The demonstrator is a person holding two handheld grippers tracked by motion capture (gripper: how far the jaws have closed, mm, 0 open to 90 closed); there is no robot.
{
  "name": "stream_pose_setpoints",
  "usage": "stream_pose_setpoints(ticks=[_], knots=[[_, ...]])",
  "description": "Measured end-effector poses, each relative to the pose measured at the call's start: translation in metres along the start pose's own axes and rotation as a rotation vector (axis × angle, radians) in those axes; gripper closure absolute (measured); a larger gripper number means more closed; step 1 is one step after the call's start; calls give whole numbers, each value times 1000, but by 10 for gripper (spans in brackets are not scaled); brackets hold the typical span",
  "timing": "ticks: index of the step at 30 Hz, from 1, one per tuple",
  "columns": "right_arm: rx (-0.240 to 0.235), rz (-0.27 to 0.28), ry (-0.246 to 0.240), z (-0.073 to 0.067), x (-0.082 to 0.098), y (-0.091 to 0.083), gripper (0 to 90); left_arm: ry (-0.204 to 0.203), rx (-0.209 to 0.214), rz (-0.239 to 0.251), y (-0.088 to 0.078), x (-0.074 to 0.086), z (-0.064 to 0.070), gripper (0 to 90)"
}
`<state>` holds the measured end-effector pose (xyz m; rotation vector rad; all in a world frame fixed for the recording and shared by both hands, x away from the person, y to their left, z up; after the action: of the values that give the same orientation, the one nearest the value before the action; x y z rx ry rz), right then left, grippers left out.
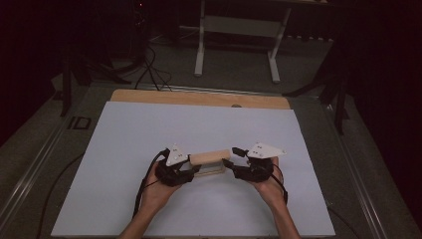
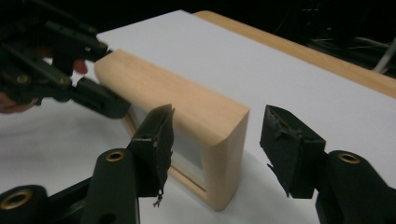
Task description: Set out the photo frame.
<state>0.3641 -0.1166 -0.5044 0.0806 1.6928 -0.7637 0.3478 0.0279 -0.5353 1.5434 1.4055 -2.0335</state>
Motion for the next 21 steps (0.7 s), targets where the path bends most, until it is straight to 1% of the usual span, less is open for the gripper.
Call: stream_pose_setpoints(ticks=[3,6,11,14,18,21], knots=[[-22,-12,-18,-3,3,4,403,-3,0,0,0,0,0,525],[-33,-30,-18,-2,7,7,390,0,0,0,0,0,0,525],[-42,-49,-25,-3,11,12,387,-3,-1,1,0,0,0,523],[-52,-63,-21,-1,14,16,383,-2,-1,0,0,0,0,521],[-60,-83,-35,1,17,21,379,-2,0,0,1,0,0,520],[-65,-92,-37,3,19,26,380,-2,0,-1,1,0,0,520]])
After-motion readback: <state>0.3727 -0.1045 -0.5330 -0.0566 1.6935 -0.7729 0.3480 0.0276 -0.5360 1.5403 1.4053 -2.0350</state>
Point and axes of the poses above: each handheld gripper's, and its own axes: y roughly forward along the jaws, x roughly out of its underside, z roughly to its right, the point moved 10 cm from there along y, roughly forward along the jaws, and after that the axes turned 6 degrees about -x, right-handed, at the moved point
